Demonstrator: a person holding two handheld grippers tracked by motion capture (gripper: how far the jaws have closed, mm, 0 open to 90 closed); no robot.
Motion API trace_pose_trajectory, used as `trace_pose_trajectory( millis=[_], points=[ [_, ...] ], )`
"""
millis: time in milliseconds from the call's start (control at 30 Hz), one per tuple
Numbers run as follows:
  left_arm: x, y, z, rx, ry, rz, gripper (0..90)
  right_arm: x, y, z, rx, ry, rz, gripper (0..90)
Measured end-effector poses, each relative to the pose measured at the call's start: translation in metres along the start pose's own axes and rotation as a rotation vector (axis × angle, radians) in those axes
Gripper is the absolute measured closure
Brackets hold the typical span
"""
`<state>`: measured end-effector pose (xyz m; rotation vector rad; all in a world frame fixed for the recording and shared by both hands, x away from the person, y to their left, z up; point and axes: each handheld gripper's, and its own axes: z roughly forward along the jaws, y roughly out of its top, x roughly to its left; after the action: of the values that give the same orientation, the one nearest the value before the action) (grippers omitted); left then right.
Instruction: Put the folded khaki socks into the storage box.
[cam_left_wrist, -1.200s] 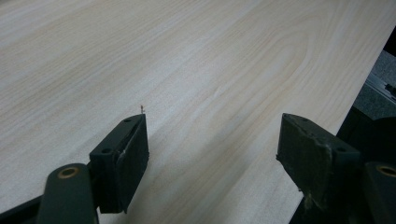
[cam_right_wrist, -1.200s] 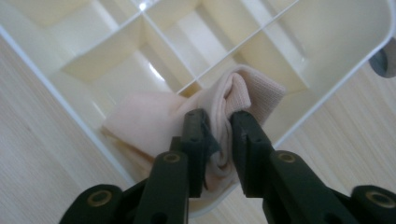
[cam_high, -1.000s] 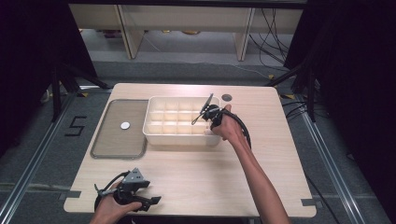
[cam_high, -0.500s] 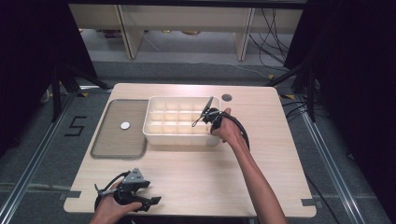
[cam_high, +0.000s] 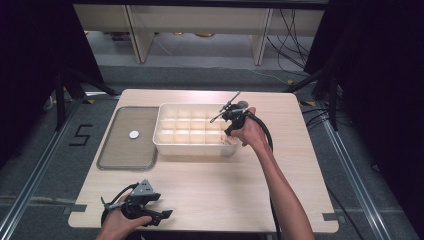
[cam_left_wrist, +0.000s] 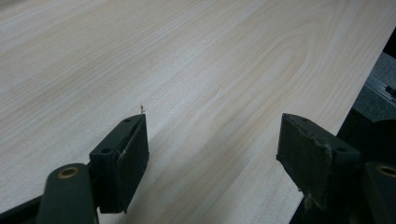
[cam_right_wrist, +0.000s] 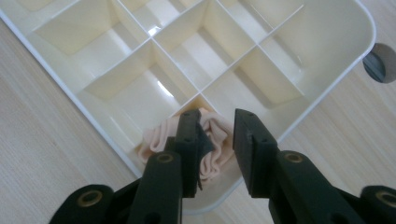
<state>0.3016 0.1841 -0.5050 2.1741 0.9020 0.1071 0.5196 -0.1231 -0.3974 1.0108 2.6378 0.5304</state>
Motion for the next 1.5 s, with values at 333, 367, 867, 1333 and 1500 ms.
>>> trace_pose_trajectory(
  millis=[333, 367, 867, 1333, 1500],
  points=[
    [0.000, 0.000, -0.001, -0.011, -0.002, 0.003, 24.5, 0.004, 0.003, 0.011, 0.016, 0.026, -0.008, 80.5],
    [0.000, 0.000, -0.001, -0.008, -0.002, 0.004, 24.5, 0.003, 0.003, 0.013, 0.022, 0.032, -0.018, 80.7],
    [0.003, 0.000, -0.002, -0.023, 0.008, -0.008, 24.5, 0.004, -0.012, -0.005, -0.101, 0.107, 0.075, 77.0],
    [0.006, 0.000, -0.005, -0.016, 0.011, 0.010, 24.5, 0.014, -0.034, -0.024, -0.220, 0.152, 0.137, 52.2],
    [0.005, 0.000, -0.005, -0.019, 0.014, 0.006, 24.5, 0.018, -0.040, -0.030, -0.267, 0.148, 0.135, 43.9]
  ],
)
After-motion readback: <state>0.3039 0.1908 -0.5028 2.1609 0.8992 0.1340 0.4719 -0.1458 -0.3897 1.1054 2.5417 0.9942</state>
